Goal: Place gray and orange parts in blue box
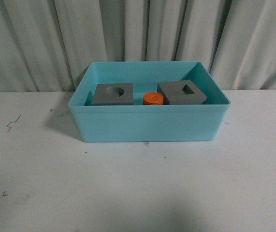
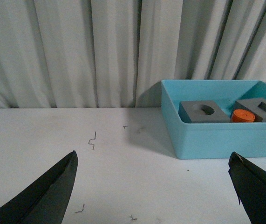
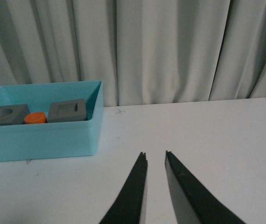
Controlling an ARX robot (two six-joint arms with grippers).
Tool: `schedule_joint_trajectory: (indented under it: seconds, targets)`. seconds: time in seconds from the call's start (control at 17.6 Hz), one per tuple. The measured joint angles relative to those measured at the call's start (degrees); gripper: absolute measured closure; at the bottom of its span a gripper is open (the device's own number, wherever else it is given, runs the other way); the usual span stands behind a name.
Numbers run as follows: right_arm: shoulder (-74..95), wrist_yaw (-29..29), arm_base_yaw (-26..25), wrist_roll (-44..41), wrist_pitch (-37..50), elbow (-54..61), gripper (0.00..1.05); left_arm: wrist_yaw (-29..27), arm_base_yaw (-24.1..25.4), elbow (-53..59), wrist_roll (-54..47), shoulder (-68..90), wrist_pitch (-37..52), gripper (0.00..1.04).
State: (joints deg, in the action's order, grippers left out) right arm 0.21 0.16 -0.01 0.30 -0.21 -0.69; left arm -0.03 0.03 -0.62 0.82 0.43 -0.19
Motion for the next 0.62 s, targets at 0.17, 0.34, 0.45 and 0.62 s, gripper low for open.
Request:
schedule_joint_trajectory:
  seconds: [0.17,0.34,0.45,0.62]
  targets:
    - [0.00,0.00,0.00,0.00,0.00,0.00,0.63,0.00,0.00,0.00,0.00,0.00,0.00,0.07]
    - [0.00,0.00,0.00,0.00,0.00,0.00,0.32,0.00,0.00,0.00,0.00,0.00,0.00,0.07]
    - [0.00,0.00,0.00,0.00,0.00,0.02,0.09,0.00,0.00,0.00,0.00,0.00,0.00,0.07]
    - [0.00,0.00,0.00,0.00,0.00,0.00,0.07,0.00,0.00,0.00,0.00,0.00,0.00,0.07]
